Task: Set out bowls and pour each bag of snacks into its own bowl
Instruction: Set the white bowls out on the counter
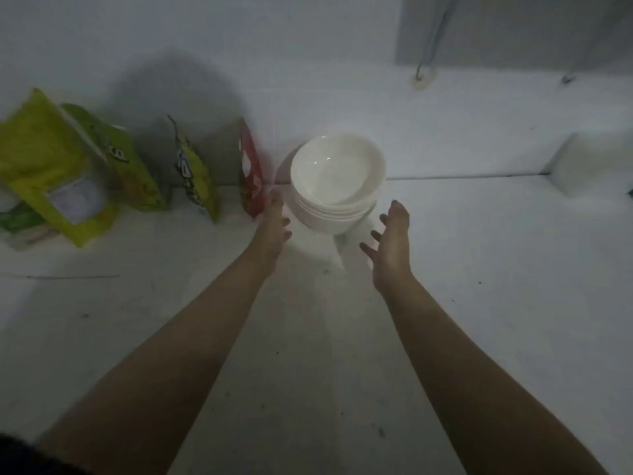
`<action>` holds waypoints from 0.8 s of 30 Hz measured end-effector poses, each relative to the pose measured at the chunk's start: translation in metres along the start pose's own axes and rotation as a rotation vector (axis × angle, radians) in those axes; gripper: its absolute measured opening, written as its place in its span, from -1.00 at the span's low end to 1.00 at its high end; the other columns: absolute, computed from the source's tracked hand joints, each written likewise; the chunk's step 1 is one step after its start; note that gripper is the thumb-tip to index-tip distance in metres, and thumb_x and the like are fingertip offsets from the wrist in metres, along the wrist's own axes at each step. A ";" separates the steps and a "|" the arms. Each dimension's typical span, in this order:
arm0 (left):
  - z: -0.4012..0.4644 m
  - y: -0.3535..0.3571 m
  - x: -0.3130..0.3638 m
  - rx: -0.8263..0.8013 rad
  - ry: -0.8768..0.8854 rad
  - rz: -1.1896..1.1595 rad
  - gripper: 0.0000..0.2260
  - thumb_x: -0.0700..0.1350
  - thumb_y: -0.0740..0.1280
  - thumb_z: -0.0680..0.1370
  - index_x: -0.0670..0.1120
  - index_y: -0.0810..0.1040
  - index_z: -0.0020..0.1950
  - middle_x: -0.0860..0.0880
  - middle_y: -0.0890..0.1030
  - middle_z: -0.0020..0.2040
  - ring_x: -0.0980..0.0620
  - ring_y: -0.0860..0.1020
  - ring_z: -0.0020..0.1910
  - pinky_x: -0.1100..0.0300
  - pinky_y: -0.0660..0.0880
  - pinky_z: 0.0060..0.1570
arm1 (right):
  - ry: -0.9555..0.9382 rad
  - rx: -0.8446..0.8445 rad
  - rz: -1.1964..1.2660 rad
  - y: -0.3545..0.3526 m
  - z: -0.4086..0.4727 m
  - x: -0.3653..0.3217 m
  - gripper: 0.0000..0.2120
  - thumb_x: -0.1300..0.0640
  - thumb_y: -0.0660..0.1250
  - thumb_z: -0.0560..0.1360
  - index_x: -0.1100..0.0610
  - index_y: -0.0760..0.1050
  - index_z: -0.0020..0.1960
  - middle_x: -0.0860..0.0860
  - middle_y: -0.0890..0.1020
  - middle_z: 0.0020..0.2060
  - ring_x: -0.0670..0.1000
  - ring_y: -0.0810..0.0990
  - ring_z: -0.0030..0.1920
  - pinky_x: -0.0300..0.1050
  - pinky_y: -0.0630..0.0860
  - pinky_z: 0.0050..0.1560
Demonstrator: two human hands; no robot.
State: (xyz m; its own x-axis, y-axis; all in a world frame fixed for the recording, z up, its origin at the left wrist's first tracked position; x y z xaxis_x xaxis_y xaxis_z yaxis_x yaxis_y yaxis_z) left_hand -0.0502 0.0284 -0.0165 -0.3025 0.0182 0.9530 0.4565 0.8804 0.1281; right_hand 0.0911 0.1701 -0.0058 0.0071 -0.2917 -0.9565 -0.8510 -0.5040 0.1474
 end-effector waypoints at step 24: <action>-0.147 -0.120 -0.017 0.249 0.303 -0.018 -0.61 0.23 0.28 0.49 0.38 0.32 0.31 0.15 0.33 0.26 0.22 0.43 0.18 -0.14 0.43 0.33 | -0.001 -0.256 -0.134 0.065 -0.150 0.003 -0.52 0.27 0.13 0.50 -0.03 0.30 0.38 -0.10 0.49 0.02 -0.01 0.46 -0.02 0.06 0.49 -0.03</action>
State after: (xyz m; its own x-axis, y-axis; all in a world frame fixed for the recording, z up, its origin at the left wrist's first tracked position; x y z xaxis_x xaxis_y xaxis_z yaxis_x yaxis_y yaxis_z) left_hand 0.0232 -0.1471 -0.0080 -0.0311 -0.1064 0.9938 0.2254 0.9680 0.1107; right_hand 0.1141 0.0148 0.0389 0.1101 -0.2082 -0.9719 -0.6825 -0.7267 0.0784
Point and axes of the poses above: each hand's wrist, its own z-axis towards the middle knuckle, its own y-axis out of the palm, x = y × z, the point moved 6 cm from there along z, towards the middle knuckle
